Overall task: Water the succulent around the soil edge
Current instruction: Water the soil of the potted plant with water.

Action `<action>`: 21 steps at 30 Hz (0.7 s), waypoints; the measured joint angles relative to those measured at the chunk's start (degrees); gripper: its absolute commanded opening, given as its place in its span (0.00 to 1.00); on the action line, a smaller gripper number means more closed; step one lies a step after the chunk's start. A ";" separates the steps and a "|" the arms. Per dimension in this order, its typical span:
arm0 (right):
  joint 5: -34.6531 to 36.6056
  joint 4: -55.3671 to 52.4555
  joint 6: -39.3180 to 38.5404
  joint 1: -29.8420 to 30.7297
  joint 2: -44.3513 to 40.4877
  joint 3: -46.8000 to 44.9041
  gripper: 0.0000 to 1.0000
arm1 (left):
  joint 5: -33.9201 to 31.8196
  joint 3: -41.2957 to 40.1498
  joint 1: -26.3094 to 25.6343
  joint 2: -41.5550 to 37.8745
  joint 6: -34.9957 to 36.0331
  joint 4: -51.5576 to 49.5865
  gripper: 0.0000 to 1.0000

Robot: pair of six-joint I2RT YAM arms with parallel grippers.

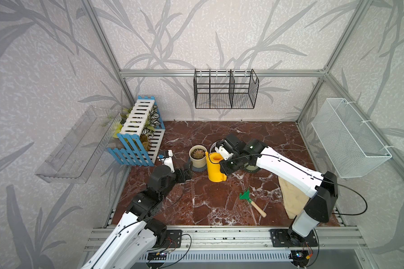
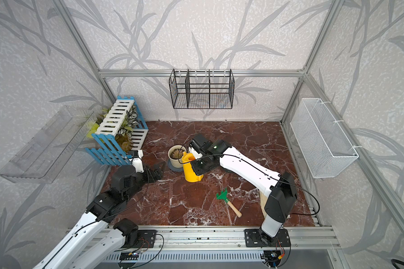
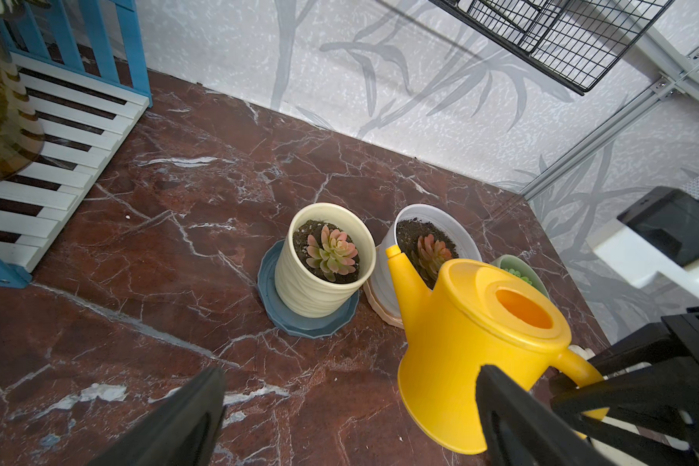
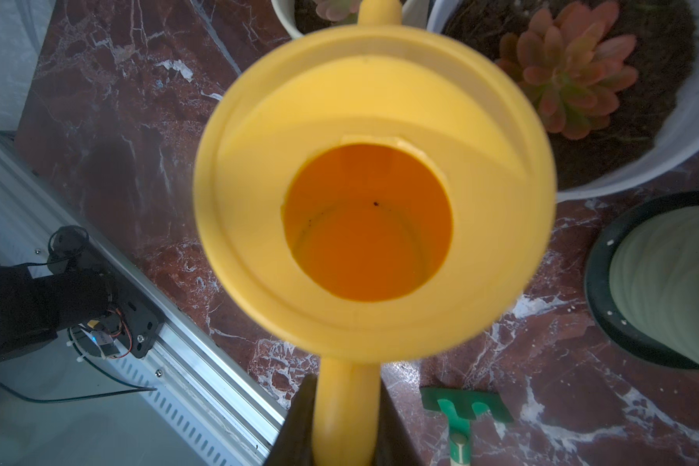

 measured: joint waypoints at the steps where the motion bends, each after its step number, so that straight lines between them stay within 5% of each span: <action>1: -0.44 -0.02 -0.13 0.11 0.02 0.00 0.00 | 0.02 0.00 0.00 0.00 0.00 0.00 1.00; 21: -4.55 2.08 -3.61 2.89 1.03 -0.90 0.00 | -0.02 0.00 0.00 -0.02 0.00 0.00 1.00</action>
